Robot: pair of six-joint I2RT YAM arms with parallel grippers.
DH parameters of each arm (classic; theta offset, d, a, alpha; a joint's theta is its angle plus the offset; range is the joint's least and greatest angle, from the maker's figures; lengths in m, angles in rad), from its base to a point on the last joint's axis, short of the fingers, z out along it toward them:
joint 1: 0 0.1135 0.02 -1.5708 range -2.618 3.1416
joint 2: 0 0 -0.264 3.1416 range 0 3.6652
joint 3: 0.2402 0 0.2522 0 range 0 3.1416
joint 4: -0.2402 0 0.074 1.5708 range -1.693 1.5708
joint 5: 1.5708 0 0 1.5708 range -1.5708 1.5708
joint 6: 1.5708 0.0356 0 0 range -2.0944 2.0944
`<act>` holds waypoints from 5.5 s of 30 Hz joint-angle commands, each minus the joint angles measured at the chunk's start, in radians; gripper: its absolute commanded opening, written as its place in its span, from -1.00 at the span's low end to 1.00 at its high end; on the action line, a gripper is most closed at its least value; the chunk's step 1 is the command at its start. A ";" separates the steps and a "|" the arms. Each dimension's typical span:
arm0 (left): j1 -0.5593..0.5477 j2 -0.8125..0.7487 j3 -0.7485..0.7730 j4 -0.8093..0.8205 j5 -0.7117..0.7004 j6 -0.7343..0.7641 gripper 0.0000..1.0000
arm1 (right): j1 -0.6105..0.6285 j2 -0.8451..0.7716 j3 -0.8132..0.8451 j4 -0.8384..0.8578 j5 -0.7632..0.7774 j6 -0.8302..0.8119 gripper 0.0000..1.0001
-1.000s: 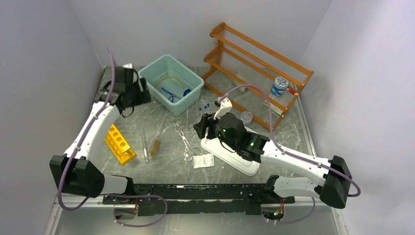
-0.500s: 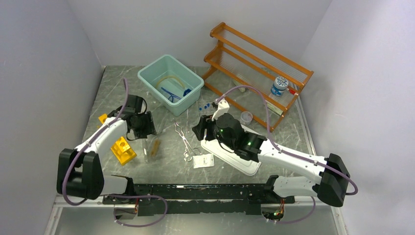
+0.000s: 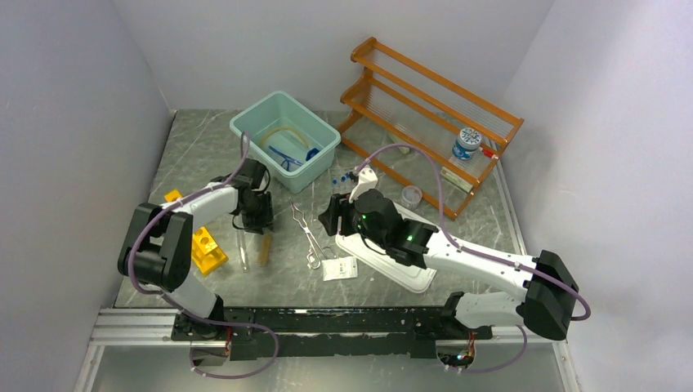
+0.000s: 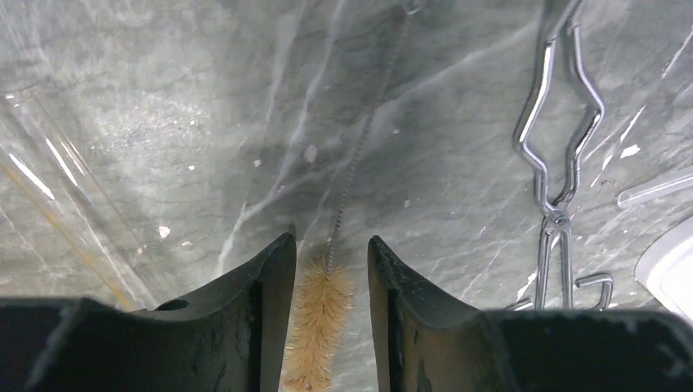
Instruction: Organize the chemistry lab equipment
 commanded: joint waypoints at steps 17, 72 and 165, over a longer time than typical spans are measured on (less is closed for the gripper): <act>-0.108 -0.121 0.032 -0.044 -0.116 0.021 -0.90 | -0.009 -0.044 0.008 0.037 0.014 -0.018 0.25; -0.019 0.387 0.622 0.626 -0.222 -0.637 -0.90 | -0.021 -0.230 -0.061 -0.089 0.296 0.138 0.24; 0.100 -0.409 -0.390 0.382 0.233 -0.315 0.78 | 0.046 0.789 0.548 -0.272 -0.159 -0.264 -0.94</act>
